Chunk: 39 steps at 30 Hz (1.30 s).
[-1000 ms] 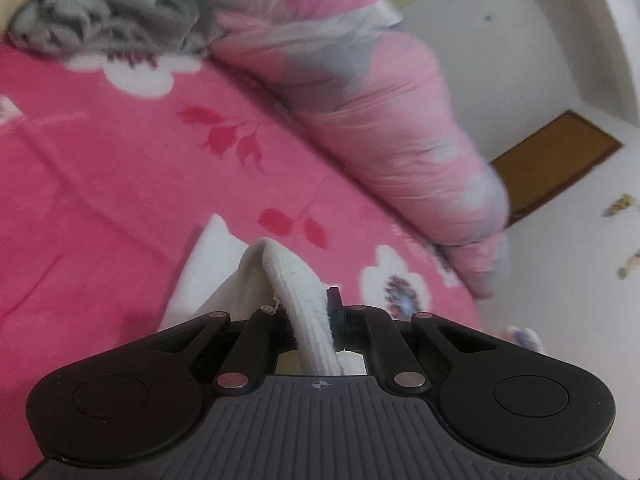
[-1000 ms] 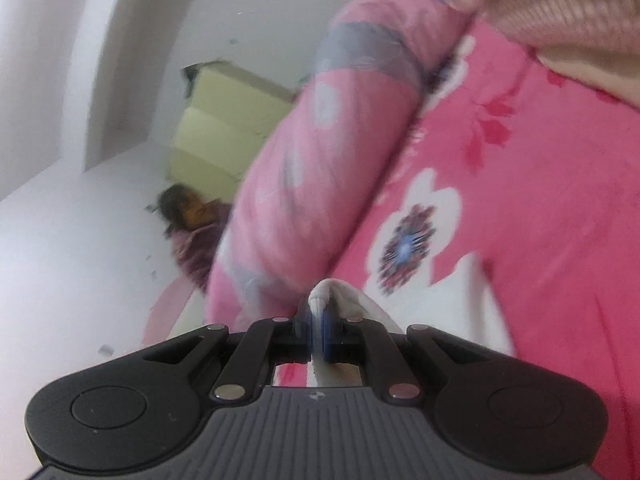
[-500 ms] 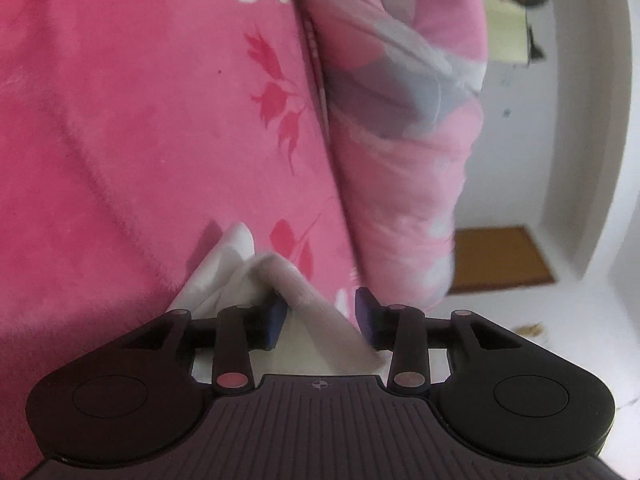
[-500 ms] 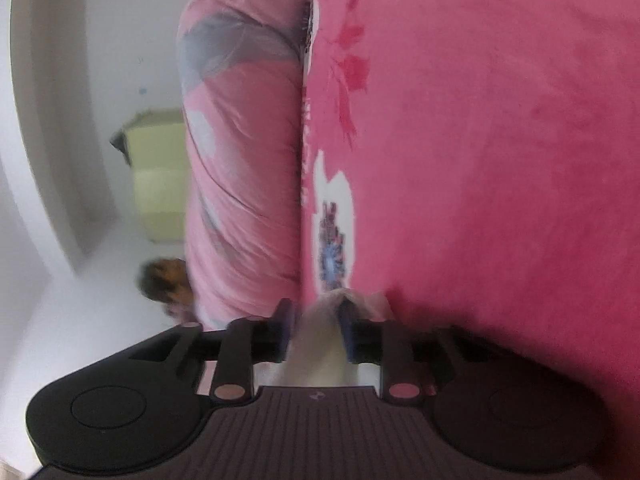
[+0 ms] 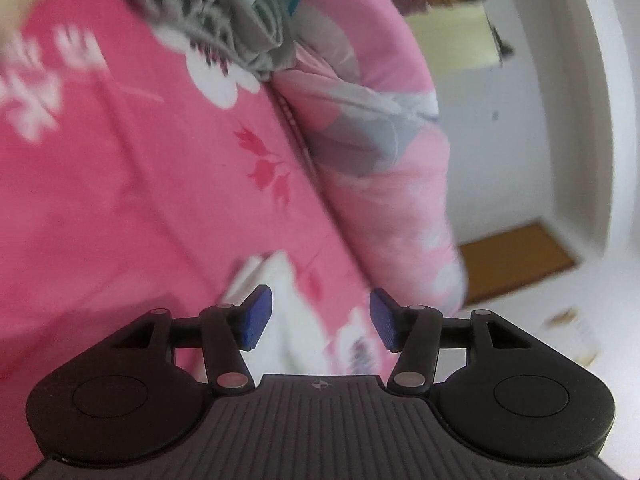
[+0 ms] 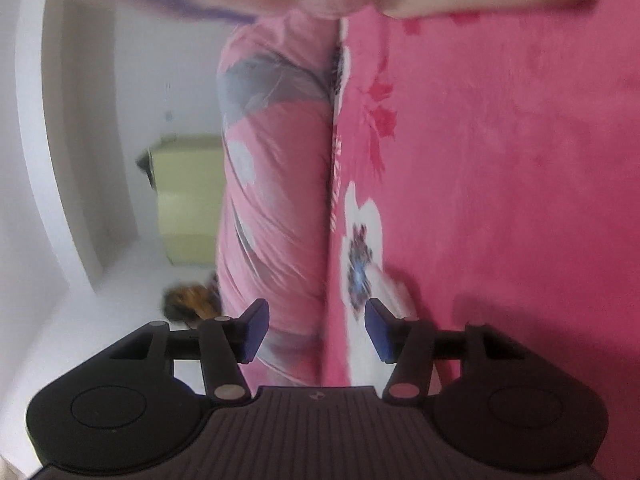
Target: Fold clothes
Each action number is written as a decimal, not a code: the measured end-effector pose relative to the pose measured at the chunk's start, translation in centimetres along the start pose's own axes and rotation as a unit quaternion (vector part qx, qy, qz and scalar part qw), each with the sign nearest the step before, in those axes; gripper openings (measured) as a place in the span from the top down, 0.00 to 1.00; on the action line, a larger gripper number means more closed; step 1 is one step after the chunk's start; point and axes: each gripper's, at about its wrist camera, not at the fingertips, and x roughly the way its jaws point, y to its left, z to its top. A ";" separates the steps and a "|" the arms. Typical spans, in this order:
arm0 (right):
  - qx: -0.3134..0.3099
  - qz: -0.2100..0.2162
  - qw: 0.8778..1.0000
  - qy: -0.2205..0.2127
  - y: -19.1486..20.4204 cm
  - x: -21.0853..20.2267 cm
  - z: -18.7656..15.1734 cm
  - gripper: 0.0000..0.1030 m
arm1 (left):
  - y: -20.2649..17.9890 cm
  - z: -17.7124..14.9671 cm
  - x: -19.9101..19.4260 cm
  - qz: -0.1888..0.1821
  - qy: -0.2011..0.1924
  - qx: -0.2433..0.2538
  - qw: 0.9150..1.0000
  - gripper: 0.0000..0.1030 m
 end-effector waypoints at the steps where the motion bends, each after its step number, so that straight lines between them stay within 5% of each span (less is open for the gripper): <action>1: -0.023 -0.015 1.000 0.005 0.8 -1.1 -0.8 0.45 | -0.3 -0.6 -1.2 0.013 0.004 0.021 1.000 0.47; 7: -0.146 -0.128 0.980 0.037 4.1 -6.4 -6.6 0.45 | 1.0 -5.0 -6.1 0.048 0.028 0.074 0.996 0.46; 15: -0.236 -0.197 0.951 0.042 5.3 -9.9 -11.7 0.45 | 2.5 -8.0 -6.0 0.043 0.032 0.074 0.996 0.47; 19: -0.245 -0.194 0.949 0.033 5.3 -10.5 -12.8 0.47 | 3.2 -8.5 -5.0 0.011 0.032 0.047 0.998 0.52; 21: -0.247 -0.192 0.949 0.028 5.3 -10.3 -12.9 0.49 | 3.4 -8.7 -4.4 0.006 0.034 0.042 0.998 0.62; 26: -0.309 -0.212 0.927 0.027 5.3 -9.2 -13.8 0.61 | 4.3 -8.6 -3.4 0.009 0.037 0.020 0.999 0.85; 30: -0.331 -0.199 0.922 0.041 4.8 -7.9 -14.2 0.63 | 3.5 -8.4 -3.5 0.017 0.029 0.052 0.998 0.91; 34: -0.323 -0.199 0.924 0.047 4.0 -7.4 -13.9 0.92 | 2.4 -7.9 -3.9 0.012 0.024 0.086 0.996 0.94; 39: -0.334 -0.156 0.929 0.021 7.1 -9.1 -13.3 0.95 | 0.7 -6.3 -4.8 -0.007 0.032 0.154 0.987 0.94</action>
